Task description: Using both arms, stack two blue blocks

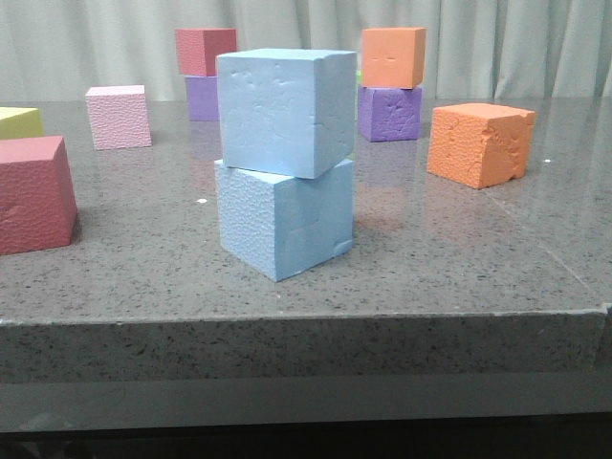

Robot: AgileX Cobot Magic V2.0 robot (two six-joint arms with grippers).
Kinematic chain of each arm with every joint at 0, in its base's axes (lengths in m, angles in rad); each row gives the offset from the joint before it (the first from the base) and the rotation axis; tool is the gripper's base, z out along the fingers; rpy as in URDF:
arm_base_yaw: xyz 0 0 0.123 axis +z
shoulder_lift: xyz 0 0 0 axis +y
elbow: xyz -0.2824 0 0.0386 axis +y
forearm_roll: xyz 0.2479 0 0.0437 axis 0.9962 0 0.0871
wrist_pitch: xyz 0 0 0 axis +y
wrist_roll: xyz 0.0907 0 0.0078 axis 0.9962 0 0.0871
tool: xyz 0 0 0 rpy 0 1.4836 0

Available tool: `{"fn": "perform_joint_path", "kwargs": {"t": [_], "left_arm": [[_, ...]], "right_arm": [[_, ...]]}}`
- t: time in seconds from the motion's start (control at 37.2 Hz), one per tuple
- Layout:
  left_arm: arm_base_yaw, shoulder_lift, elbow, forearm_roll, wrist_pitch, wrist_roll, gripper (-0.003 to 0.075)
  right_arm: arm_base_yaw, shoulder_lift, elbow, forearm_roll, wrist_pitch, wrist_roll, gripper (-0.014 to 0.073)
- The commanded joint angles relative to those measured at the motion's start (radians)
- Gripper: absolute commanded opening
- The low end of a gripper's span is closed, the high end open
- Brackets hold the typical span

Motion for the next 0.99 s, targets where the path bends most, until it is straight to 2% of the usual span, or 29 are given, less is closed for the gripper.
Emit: {"fn": "perform_joint_path", "kwargs": {"t": [0.0, 0.21, 0.35, 0.46, 0.56, 0.67, 0.81, 0.97], "left_arm": [[-0.005, 0.014, -0.024, 0.004, -0.081, -0.002, -0.002], [-0.005, 0.014, -0.024, 0.004, -0.081, -0.002, -0.002], [-0.005, 0.014, -0.021, 0.057, -0.081, -0.002, -0.002], [-0.005, 0.013, -0.001, -0.008, -0.083, 0.021, -0.002], [-0.005, 0.013, 0.047, -0.199, -0.091, 0.213, -0.002], [0.004, 0.01, 0.122, -0.193, -0.187, 0.174, -0.002], [0.129, 0.009, 0.212, -0.186, -0.303, 0.138, -0.002], [0.329, 0.009, 0.286, -0.186, -0.319, 0.095, -0.002]], "right_arm": [[-0.008, 0.012, -0.026, -0.001, -0.078, 0.002, -0.0068], [-0.008, 0.012, -0.026, -0.001, -0.078, 0.002, -0.0068], [-0.008, 0.012, -0.026, -0.001, -0.078, 0.002, -0.0068], [-0.008, 0.012, -0.026, -0.001, -0.078, 0.002, -0.0068], [-0.008, 0.012, -0.026, -0.001, -0.078, 0.002, -0.0068], [-0.008, 0.012, -0.026, -0.001, -0.078, 0.002, -0.0068], [-0.008, 0.012, -0.026, -0.001, -0.078, 0.002, -0.0068], [-0.008, 0.012, -0.026, -0.001, -0.078, 0.002, -0.0068]]}}
